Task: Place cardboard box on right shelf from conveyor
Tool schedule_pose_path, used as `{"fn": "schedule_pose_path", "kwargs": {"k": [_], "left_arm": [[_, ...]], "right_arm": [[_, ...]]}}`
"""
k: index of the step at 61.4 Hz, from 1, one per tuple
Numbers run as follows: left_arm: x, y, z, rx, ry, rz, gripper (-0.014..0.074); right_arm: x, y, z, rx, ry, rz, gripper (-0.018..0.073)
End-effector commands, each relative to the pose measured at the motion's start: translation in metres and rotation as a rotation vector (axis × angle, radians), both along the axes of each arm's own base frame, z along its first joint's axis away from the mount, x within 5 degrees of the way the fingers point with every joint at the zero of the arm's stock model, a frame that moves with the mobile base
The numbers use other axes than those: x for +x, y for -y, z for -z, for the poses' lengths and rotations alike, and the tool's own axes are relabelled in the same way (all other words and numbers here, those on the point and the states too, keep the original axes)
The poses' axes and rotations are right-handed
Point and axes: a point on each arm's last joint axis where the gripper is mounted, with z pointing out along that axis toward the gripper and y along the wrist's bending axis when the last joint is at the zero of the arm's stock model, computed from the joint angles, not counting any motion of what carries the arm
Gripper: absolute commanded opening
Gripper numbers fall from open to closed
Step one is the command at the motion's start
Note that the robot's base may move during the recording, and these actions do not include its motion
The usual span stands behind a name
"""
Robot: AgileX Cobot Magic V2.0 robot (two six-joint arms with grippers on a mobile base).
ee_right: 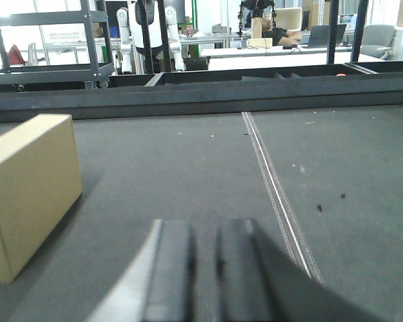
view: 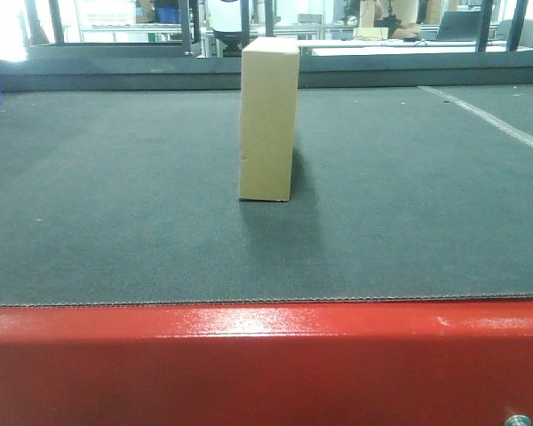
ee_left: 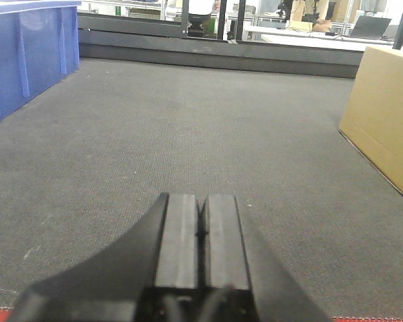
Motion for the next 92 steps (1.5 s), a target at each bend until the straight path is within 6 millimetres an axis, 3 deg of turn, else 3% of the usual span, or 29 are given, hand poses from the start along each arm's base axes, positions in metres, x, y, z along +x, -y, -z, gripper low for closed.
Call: {"fn": "schedule_pose_path", "kwargs": {"k": [1,7,18,32,41,50,61,74,92], "left_arm": [[-0.002,-0.001,-0.01,-0.022,0.104,-0.001,-0.0119],[-0.002,-0.001,-0.01,-0.022,0.104,-0.001,-0.0119],[-0.002,-0.001,-0.01,-0.022,0.104,-0.001,-0.0119],[-0.002,-0.001,-0.01,-0.022,0.104,-0.001,-0.0119],[-0.002,-0.001,-0.01,-0.022,0.104,-0.001,-0.0119],[-0.002,-0.001,-0.01,-0.022,0.104,-0.001,-0.0119],[-0.002,-0.001,-0.01,-0.022,0.104,-0.001,-0.0119],[-0.002,-0.001,-0.01,-0.022,0.104,-0.001,-0.0119],[-0.002,-0.001,-0.01,-0.022,0.104,-0.001,-0.0119]], "right_arm": [[0.018,0.001,-0.037,-0.019,0.082,0.002,0.0456],[0.045,-0.001,-0.053,-0.024,0.028,-0.018,0.0614],[0.101,-0.019,-0.071,-0.035,-0.131,-0.124,0.0598],[0.167,-0.082,-0.104,-0.014,-0.324,-0.338,0.0592],[0.207,-0.12,-0.125,0.069,-0.423,-0.392,0.0592],[0.246,-0.151,-0.133,0.142,-0.522,-0.399,0.0592],[0.284,-0.18,-0.136,0.199,-0.602,-0.389,0.0592],[0.321,-0.196,-0.124,0.125,-0.653,-0.309,0.0592],[0.34,-0.21,-0.118,0.149,-0.624,-0.261,0.0592]]}}
